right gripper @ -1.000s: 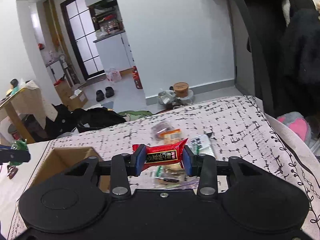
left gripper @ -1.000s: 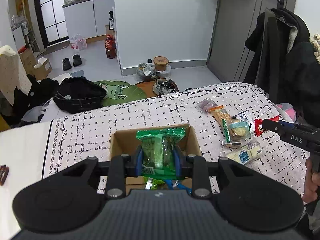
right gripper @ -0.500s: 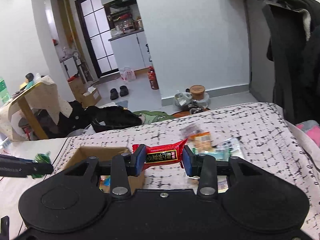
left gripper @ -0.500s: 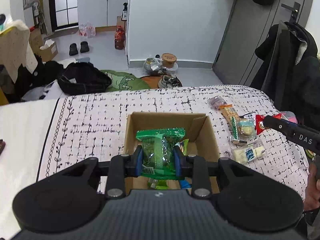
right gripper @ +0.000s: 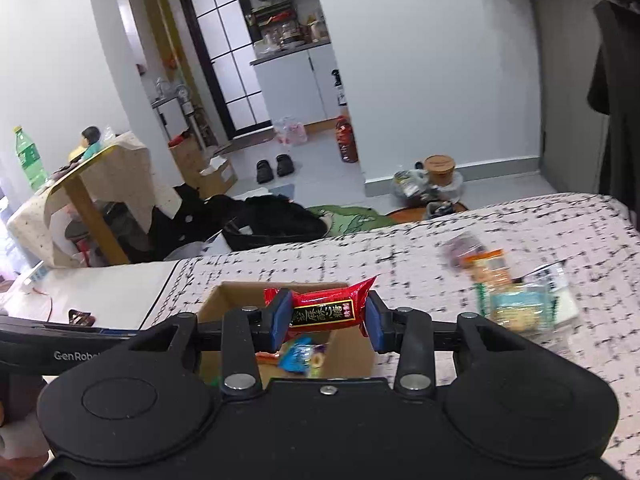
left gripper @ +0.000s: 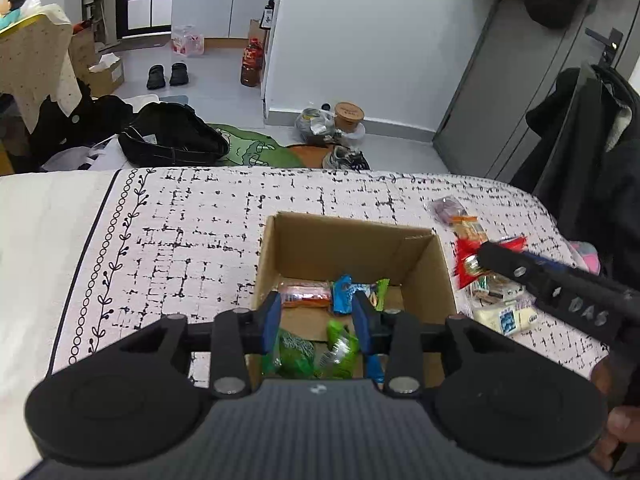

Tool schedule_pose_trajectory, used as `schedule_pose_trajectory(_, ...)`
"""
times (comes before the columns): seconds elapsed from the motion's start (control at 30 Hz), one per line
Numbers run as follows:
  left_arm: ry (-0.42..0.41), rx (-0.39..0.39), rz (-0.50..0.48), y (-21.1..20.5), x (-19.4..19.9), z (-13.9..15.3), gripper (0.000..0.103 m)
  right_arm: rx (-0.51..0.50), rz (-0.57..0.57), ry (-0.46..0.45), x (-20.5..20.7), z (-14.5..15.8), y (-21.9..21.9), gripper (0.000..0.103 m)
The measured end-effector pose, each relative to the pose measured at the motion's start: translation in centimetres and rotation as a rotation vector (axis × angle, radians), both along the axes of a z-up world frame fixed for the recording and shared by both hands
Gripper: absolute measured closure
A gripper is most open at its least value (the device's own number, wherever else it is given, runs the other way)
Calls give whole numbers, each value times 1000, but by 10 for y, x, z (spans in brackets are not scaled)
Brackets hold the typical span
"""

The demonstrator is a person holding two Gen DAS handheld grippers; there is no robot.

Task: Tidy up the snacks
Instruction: 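Carry both packets over the cardboard box and open both grippers inside, then move both grippers back to the snack pile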

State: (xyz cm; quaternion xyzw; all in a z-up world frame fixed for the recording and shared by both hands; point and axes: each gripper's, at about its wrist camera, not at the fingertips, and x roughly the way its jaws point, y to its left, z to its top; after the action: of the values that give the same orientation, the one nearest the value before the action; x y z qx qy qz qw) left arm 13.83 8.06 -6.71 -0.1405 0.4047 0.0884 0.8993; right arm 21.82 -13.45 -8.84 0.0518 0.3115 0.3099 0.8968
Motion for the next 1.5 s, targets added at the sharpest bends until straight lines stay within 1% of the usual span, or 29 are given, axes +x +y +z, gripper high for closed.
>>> schedule_pose_trajectory(0.07, -11, -3, 18, 4, -1, 3, 61, 6, 8, 15, 1, -2, 7, 65)
schedule_pose_trajectory(0.13, -22, 0, 40, 7, -2, 5, 54, 16, 12, 28, 2, -4, 14, 64)
schedule_pose_trajectory(0.23, -36, 3, 66, 11, -2, 8, 49, 38, 29, 38, 4, -5, 22, 58)
schedule_pose_trajectory(0.27, -37, 4, 68, 11, -2, 8, 48, 42, 38, 41, 5, -5, 24, 47)
schedule_pose_trajectory(0.3, -36, 8, 67, 10, -1, 8, 47, 36, 41, 45, 7, -5, 26, 40)
schedule_pose_trajectory(0.4, -34, 18, 48, 6, 0, 8, 43, 18, 22, 19, 6, -1, 21, 40)
schedule_pose_trajectory(0.53, -24, 47, 32, -2, 1, 8, 29, -9, -25, 40, 11, -3, 6, 40)
schedule_pose_trajectory(0.63, -17, 59, 15, -7, 3, 8, 22, -34, -60, 38, 11, -5, -7, 38)
schedule_pose_trajectory(0.73, -8, 81, 17, -12, 4, 8, 20, -39, -98, 45, 11, -5, -22, 33)
schedule_pose_trajectory(0.87, 5, 79, 5, -18, 6, 7, 18, -44, -123, 35, 8, -2, -38, 23)
schedule_pose_trajectory(0.93, -6, 99, -6, -25, 6, 9, 12, -62, -132, 15, 6, 0, -44, 20)
schedule_pose_trajectory(0.97, -13, 109, -9, -29, 6, 10, 11, -75, -135, 4, 5, 1, -46, 18)
schedule_pose_trajectory(1.1, -54, 120, -32, -42, 8, 18, 0, -91, -137, -8, 3, 5, -56, 11)
schedule_pose_trajectory(1.17, -69, 127, -49, -50, 9, 20, 0, -89, -141, -7, 4, 7, -64, 7)
schedule_pose_trajectory(1.27, -72, 113, -69, -58, 14, 20, 0, -91, -162, -4, 4, 9, -79, 3)
schedule_pose_trajectory(1.5, -60, 100, -125, -78, 19, 14, 0, -109, -227, 15, 3, 4, -117, 1)
